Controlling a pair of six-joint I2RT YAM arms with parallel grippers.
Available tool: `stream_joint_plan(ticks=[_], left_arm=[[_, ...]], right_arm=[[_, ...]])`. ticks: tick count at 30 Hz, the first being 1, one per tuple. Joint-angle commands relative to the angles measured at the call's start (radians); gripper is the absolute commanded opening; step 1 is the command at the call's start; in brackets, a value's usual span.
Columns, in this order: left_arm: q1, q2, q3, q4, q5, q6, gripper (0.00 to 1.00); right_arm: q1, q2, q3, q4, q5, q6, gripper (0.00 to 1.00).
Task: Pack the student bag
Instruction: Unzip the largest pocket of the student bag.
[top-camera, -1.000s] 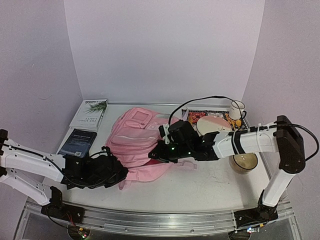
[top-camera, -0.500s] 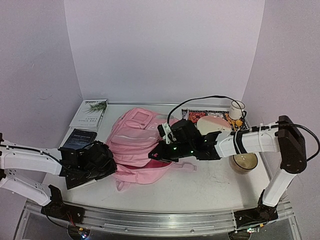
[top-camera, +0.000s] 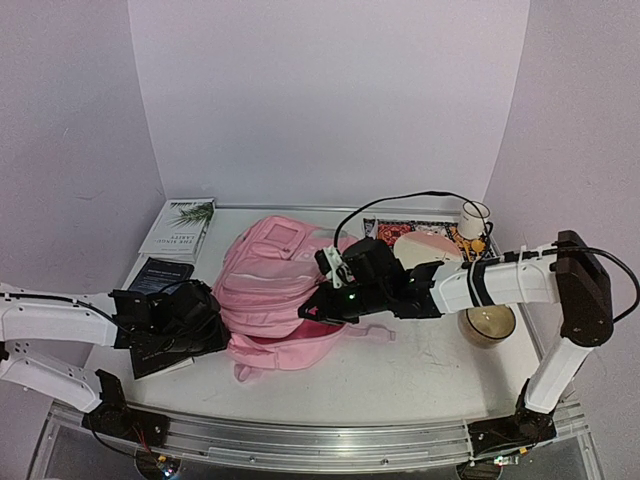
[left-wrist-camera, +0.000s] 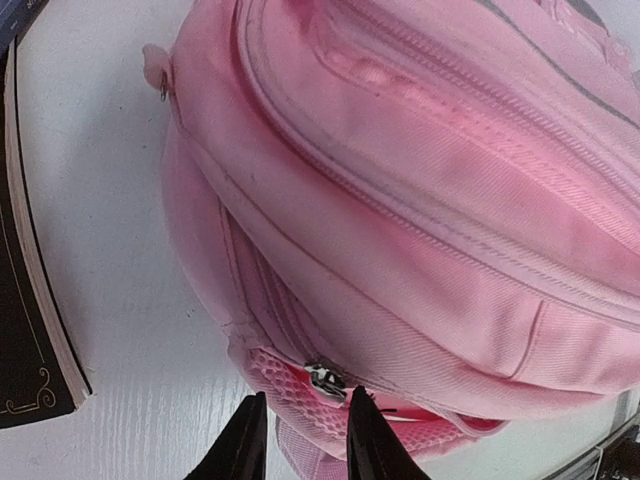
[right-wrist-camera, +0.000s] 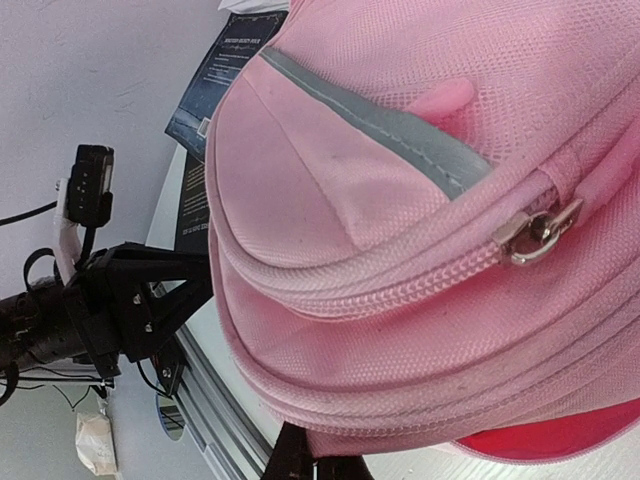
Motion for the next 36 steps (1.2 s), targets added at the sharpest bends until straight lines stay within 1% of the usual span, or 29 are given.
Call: stream_joint_plan(ticks=[1,4,9,15,18,20,25,28,31,36], left_arm=[[0.007,-0.016,0.076,-0.077,-0.030,0.008,0.29],[0.004,0.028,0.091,-0.100,-0.029,-0.002,0.28],[-0.047,0.066,0.115,-0.108,-0.061,-0.031,0.26],[-0.121,0.103,0.111,-0.118,-0.123,-0.118,0.23],[-0.138,0.134,0.113,-0.116,-0.174,-0.150,0.20],[-0.140,0.149,0.126,-0.115,-0.213,-0.158,0.21],[-0.139,0.206,0.173,-0.108,-0.270,-0.146,0.26],[-0.138,0.244,0.192,-0.095,-0.263,-0.132,0.28],[-0.138,0.271,0.193,-0.050,-0.218,-0.121,0.29],[-0.140,0.273,0.175,0.009,-0.146,-0.126,0.31]], right_arm=[[-0.004,-0.003,0.044,0.015,-0.028,-0.025,0.00],[-0.004,-0.002,0.045,0.014,-0.028,-0.022,0.00],[-0.005,-0.004,0.045,0.013,-0.029,-0.022,0.00],[-0.006,0.004,0.054,0.013,-0.038,-0.020,0.00],[-0.005,0.009,0.058,0.013,-0.044,-0.019,0.00],[-0.004,0.013,0.060,0.013,-0.047,-0.019,0.00],[-0.005,0.013,0.060,0.013,-0.050,-0.017,0.00],[-0.004,0.014,0.062,0.013,-0.051,-0.015,0.00],[-0.005,0.015,0.063,0.013,-0.053,-0.013,0.00],[-0.005,0.016,0.064,0.014,-0.055,-0.015,0.00]])
